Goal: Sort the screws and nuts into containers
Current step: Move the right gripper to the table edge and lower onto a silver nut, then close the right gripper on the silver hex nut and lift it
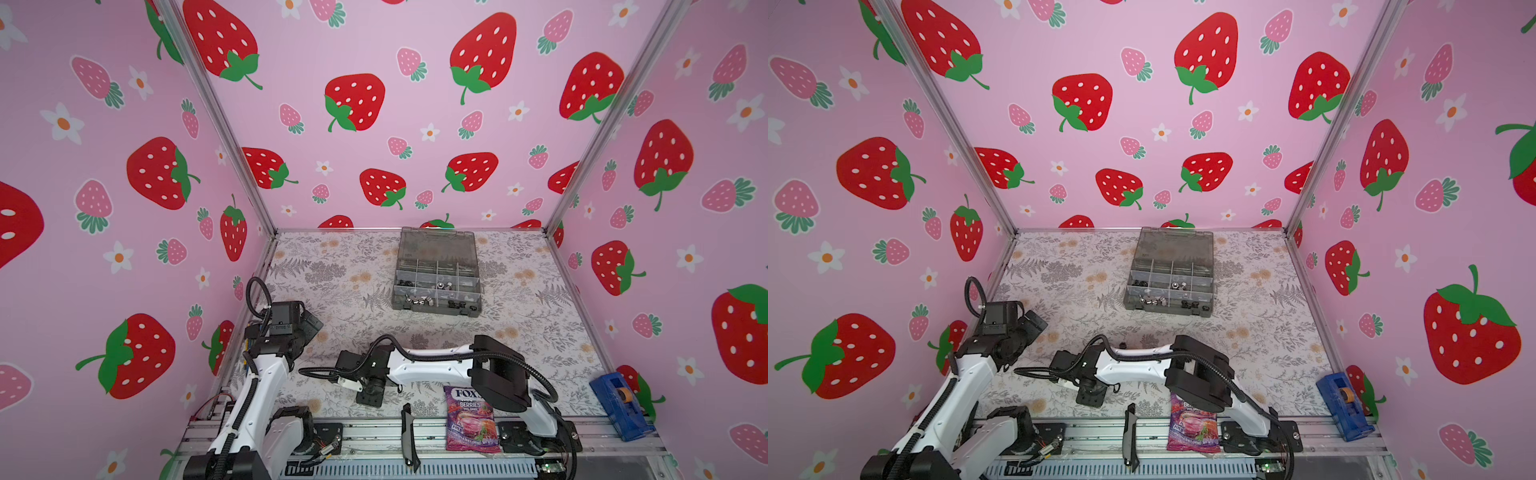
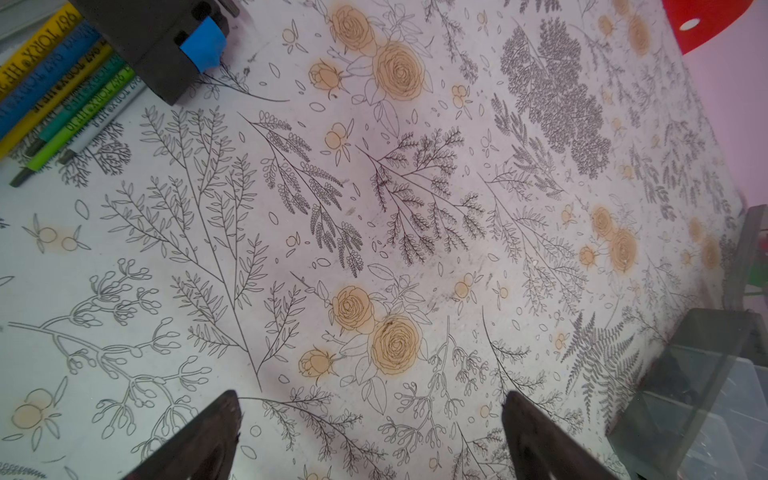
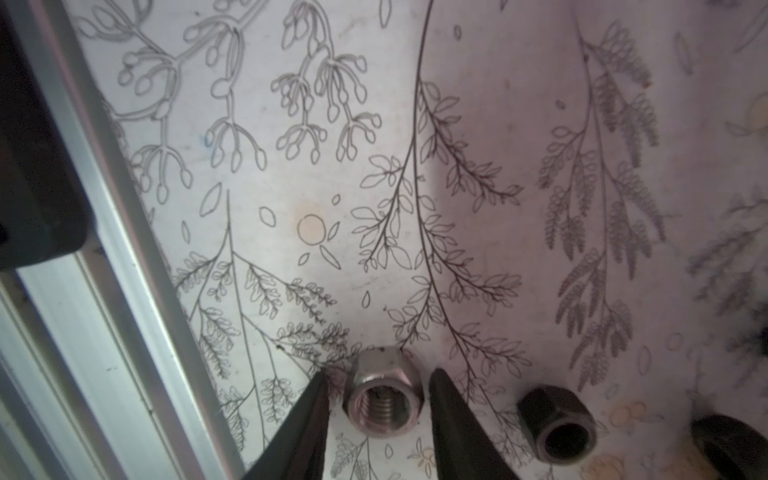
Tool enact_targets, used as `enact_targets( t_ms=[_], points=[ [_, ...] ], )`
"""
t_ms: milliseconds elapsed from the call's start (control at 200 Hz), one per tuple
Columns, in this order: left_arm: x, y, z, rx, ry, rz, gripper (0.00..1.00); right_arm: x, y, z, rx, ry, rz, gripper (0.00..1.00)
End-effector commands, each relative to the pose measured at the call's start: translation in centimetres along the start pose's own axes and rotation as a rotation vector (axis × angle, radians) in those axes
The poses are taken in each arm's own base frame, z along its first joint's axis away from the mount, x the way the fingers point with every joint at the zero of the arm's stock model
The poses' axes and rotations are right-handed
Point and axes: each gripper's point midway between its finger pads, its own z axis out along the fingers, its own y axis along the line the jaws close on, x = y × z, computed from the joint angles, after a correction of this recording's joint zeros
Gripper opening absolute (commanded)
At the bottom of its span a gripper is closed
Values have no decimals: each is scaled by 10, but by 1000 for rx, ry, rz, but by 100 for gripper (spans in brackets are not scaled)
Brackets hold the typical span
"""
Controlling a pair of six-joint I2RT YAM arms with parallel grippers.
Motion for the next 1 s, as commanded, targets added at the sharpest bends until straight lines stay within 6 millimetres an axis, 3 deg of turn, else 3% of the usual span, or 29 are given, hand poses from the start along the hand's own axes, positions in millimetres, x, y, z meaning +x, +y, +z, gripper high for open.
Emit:
enact_targets(
  t_ms=[0, 130, 510, 775, 995],
  points=[
    [-3, -1, 1, 3, -6, -13, 99, 23, -6, 28, 28, 99, -5, 39],
    [-3, -1, 1, 5, -6, -14, 99, 25, -5, 28, 28, 107, 0, 34],
    [-4, -5, 1, 17, -5, -21, 99, 40, -11, 22, 36, 130, 43, 36],
    [-4, -6, 1, 21, 0, -18, 99, 38, -11, 24, 14, 110, 61, 20],
    [-4, -4, 0, 16, -4, -2, 99, 26, -20, 8, 45, 46, 95, 10]
  ],
)
